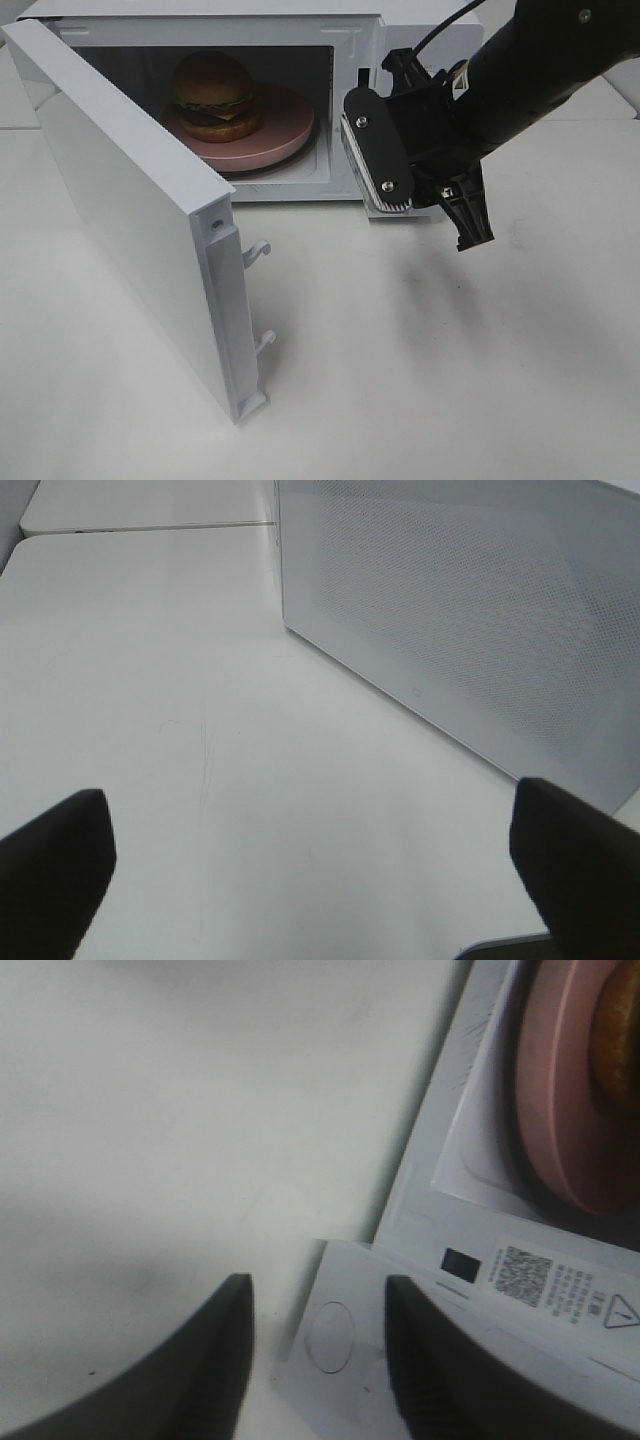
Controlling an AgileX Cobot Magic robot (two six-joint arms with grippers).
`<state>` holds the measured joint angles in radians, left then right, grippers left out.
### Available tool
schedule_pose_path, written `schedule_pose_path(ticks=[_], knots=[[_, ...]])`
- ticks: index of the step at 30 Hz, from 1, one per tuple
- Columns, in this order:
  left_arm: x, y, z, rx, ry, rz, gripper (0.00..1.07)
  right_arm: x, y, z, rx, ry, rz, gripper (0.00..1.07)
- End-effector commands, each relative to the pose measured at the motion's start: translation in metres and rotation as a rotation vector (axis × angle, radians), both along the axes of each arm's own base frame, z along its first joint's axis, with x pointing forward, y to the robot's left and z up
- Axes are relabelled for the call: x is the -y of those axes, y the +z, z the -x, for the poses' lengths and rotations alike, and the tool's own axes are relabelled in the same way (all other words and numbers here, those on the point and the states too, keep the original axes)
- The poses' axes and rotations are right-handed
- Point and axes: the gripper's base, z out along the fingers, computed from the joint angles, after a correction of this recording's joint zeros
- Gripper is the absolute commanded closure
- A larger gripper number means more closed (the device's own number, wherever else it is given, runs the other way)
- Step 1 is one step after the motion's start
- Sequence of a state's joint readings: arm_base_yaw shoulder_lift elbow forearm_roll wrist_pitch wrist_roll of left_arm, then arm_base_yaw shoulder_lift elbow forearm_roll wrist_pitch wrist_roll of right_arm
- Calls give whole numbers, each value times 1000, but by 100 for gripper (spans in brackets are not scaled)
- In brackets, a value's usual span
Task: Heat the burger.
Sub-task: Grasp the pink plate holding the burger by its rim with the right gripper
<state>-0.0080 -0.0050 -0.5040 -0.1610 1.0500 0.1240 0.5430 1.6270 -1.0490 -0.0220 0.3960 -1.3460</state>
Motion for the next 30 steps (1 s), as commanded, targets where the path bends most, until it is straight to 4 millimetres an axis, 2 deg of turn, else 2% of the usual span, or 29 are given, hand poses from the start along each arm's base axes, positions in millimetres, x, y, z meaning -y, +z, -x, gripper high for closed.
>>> schedule_pose_path(ticks=[1, 2, 3, 4, 5, 6, 7, 8, 12, 20, 22, 25, 30], knots=[[0, 0, 2, 28, 2, 5, 6, -1, 5, -2, 29, -10, -27, 42], [0, 0, 2, 28, 2, 5, 6, -1, 5, -2, 28, -15, -30, 34], [0, 0, 2, 28, 2, 5, 6, -1, 5, -2, 28, -15, -30, 34], [0, 0, 2, 28, 2, 5, 6, -1, 5, -2, 27, -17, -31, 20], [0, 0, 2, 28, 2, 5, 6, -1, 5, -3, 33, -12, -27, 14], [0, 0, 2, 28, 2, 5, 6, -1, 5, -3, 33, -12, -27, 14], [0, 0, 2, 28, 2, 5, 6, -1, 6, -4, 47, -10, -35, 7], [0, 0, 2, 28, 2, 5, 6, -2, 6, -4, 54, -11, -39, 5], [0, 0, 2, 28, 2, 5, 6, -3, 5, -5, 58, -9, -42, 7], [0, 0, 2, 28, 2, 5, 6, -21, 6, -7, 76, 33, -35, 8], [0, 0, 2, 28, 2, 5, 6, -32, 4, -16, 74, 31, -40, 9], [0, 0, 2, 28, 2, 5, 6, -35, 3, -21, 75, 28, -43, 10], [0, 0, 2, 28, 2, 5, 6, -52, -5, -34, 62, 4, -70, 11]])
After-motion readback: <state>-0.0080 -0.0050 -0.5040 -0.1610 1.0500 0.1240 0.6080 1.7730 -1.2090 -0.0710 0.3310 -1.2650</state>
